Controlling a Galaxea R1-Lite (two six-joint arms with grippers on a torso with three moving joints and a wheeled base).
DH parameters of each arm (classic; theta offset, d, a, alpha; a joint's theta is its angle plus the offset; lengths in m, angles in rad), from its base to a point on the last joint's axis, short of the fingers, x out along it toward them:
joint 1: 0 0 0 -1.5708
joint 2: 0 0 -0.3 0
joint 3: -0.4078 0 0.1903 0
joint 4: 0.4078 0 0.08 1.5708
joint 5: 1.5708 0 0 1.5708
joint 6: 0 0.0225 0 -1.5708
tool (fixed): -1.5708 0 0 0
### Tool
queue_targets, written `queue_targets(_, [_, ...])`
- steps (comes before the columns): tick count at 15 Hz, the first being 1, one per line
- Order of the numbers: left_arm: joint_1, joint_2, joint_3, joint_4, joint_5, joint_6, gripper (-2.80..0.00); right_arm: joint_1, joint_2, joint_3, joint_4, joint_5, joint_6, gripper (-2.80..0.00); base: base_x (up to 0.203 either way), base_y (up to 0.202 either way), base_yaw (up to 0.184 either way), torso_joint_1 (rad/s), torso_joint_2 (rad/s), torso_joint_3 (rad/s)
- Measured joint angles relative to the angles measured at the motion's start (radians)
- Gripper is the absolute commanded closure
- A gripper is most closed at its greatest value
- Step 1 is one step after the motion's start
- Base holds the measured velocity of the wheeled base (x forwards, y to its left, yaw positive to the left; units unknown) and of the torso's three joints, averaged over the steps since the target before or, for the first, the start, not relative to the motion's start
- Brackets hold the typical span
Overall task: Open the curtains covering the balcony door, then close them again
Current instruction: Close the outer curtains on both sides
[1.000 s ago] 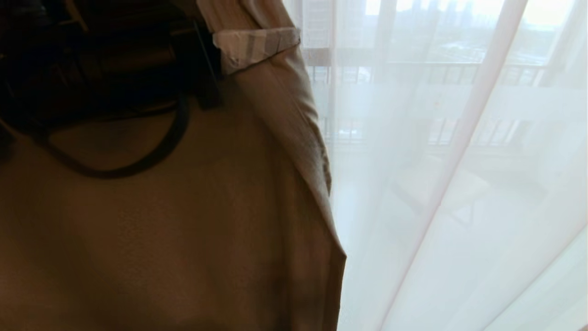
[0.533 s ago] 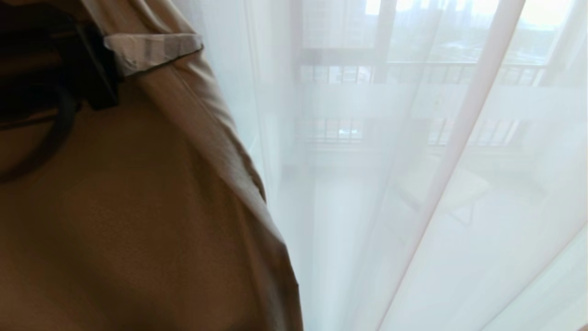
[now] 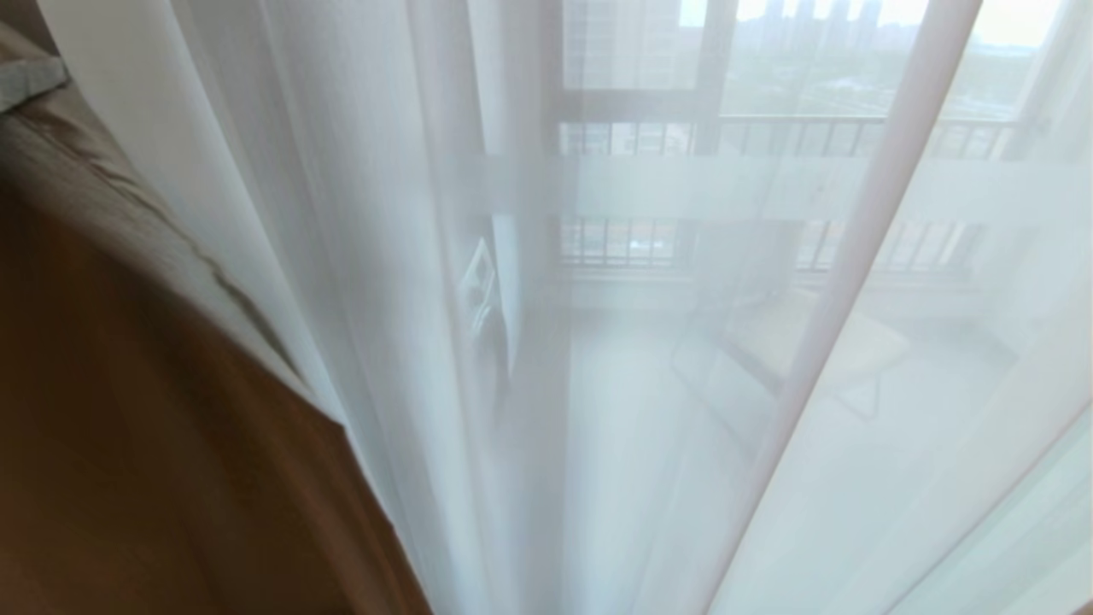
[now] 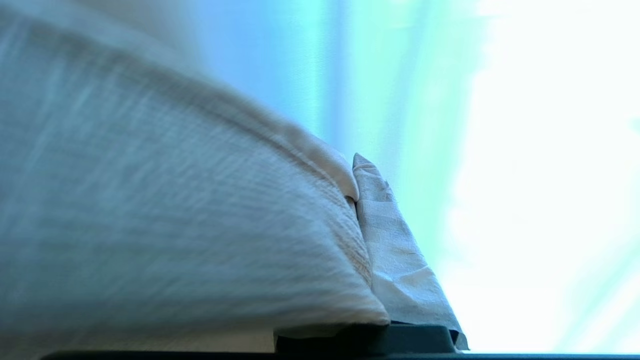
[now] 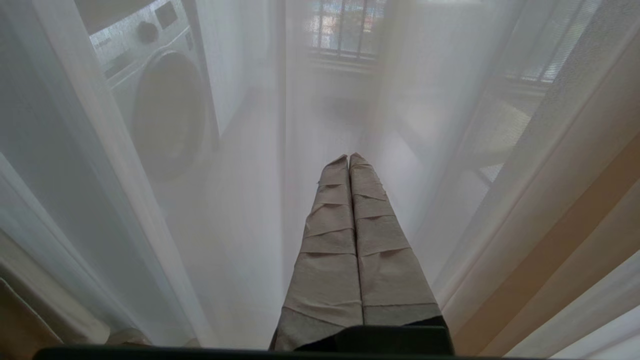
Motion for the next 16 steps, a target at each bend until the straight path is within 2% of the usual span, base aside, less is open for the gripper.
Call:
queue_targets(4, [0.352, -0.016, 0.009, 0.0, 0.01, -0.002, 0.0, 0.0, 0.0, 0.0, 0.0, 0.0, 0.0, 0.0, 0.0, 0.0, 0.0, 0.0, 0.0, 0.0])
queue_targets(6, [0.49, -0.001, 0.005, -0.002, 0.057, -0.002, 0.0, 0.0, 0.0, 0.0, 0.0, -0.001, 0.0, 0.0, 0.0, 0.0, 0.0, 0.0, 0.0, 0.0])
queue_targets(8, [0.591, 0.03, -0.003, -0.007, 0.137, 0.001, 0.0, 0.0, 0.0, 0.0, 0.0, -0.001, 0.0, 0.0, 0.0, 0.0, 0.0, 0.0, 0.0, 0.0])
queue_targets(11, [0.686, 0.11, -0.022, -0.014, 0.229, 0.004, 0.0, 0.0, 0.0, 0.0, 0.0, -0.001, 0.0, 0.0, 0.0, 0.0, 0.0, 0.0, 0.0, 0.0])
queue_targets(16, [0.729, 0.304, -0.119, -0.018, 0.386, 0.008, 0.0, 0.0, 0.0, 0.0, 0.0, -0.001, 0.0, 0.0, 0.0, 0.0, 0.0, 0.0, 0.0, 0.0])
